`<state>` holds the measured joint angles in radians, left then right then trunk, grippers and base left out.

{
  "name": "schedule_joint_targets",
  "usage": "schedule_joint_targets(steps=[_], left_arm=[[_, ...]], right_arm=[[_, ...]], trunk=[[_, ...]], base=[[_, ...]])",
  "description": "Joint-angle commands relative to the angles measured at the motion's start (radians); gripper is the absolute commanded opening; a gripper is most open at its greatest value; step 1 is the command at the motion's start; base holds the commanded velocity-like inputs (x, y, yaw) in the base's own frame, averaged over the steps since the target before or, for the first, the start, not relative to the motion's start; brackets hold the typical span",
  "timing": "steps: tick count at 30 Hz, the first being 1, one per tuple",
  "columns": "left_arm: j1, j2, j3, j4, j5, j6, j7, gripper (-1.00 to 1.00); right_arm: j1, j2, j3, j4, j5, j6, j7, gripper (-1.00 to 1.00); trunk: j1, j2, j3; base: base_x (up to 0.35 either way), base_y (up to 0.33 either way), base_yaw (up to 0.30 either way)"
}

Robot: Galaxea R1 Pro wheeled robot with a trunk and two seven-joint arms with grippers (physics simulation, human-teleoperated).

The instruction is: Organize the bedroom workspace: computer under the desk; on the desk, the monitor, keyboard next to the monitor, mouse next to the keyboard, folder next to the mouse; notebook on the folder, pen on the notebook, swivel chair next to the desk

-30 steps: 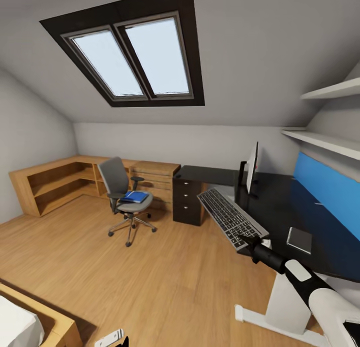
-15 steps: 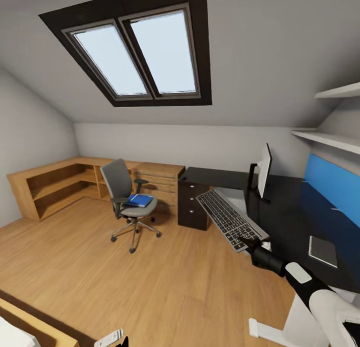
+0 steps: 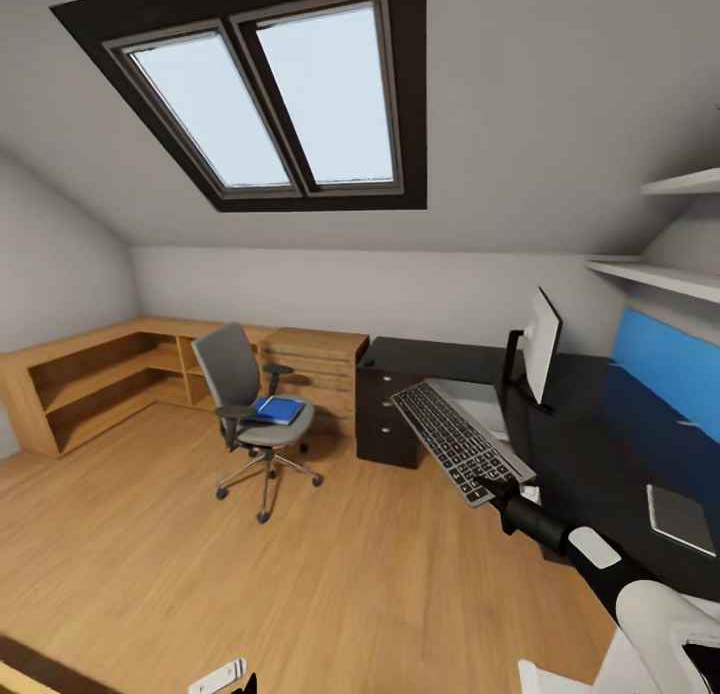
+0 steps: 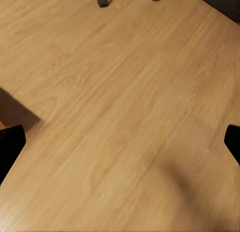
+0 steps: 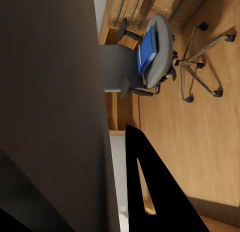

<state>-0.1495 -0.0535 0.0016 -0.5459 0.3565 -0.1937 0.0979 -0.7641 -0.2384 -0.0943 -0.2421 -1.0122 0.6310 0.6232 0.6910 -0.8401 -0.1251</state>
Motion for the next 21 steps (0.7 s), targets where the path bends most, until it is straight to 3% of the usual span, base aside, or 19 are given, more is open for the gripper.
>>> schedule_joint_targets(steps=[1,14,21], left_arm=[[0.0,0.0,0.0,0.0,0.004,-0.003,0.002,1.0],[-0.001,0.0,0.0,0.0,0.004,-0.003,0.002,1.0],[-0.001,0.0,0.0,0.0,0.004,-0.003,0.003,1.0]], right_arm=[[-0.001,0.001,-0.01,0.0,-0.001,0.009,0.001,-1.0],[-0.001,-0.001,-0.01,0.006,0.0,0.009,0.001,-1.0],[-0.001,-0.005,-0.01,0.025,-0.001,0.009,0.001,-1.0]], trunk=[[0.001,-0.001,-0.002],[0.001,-0.001,-0.008],[0.001,-0.001,-0.008]], base=[[0.253,0.211,-0.245],[0.253,0.21,-0.257],[0.211,0.091,-0.094]])
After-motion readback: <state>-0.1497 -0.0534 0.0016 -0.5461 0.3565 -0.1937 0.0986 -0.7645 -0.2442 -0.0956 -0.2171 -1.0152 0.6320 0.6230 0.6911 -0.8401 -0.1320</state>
